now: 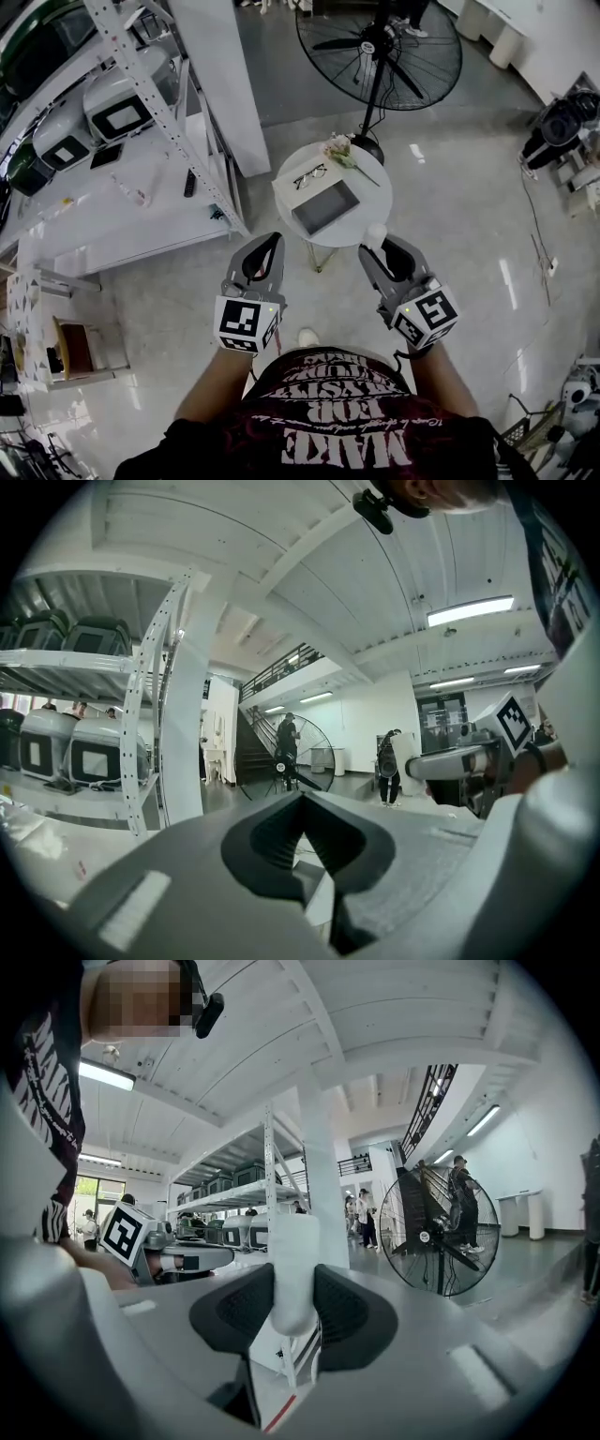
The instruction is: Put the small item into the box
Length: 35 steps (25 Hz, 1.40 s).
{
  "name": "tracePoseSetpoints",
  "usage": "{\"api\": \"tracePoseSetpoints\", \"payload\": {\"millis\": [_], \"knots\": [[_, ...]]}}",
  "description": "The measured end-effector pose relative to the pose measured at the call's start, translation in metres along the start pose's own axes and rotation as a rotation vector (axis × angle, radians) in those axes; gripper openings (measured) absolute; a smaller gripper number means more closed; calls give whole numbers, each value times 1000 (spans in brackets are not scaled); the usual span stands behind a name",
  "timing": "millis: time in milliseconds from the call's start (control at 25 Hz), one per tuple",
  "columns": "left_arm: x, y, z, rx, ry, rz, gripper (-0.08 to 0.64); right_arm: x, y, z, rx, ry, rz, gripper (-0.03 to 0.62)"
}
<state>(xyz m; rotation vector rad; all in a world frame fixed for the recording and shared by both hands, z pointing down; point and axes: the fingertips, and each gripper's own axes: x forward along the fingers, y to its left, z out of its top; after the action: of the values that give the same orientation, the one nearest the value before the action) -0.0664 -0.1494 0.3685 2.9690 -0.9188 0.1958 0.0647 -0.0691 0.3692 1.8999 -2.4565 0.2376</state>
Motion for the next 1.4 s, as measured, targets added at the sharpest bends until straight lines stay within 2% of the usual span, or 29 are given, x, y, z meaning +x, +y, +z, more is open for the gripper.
{"api": "tracePoseSetpoints", "payload": {"millis": [720,1400], "knots": [[18,-2,-9,-27,8,-62,0,5,-11,3,-8,7,-50,160],[79,31,-1,-39,5,15,1,63,-72,16,-1,21,21,160]]}}
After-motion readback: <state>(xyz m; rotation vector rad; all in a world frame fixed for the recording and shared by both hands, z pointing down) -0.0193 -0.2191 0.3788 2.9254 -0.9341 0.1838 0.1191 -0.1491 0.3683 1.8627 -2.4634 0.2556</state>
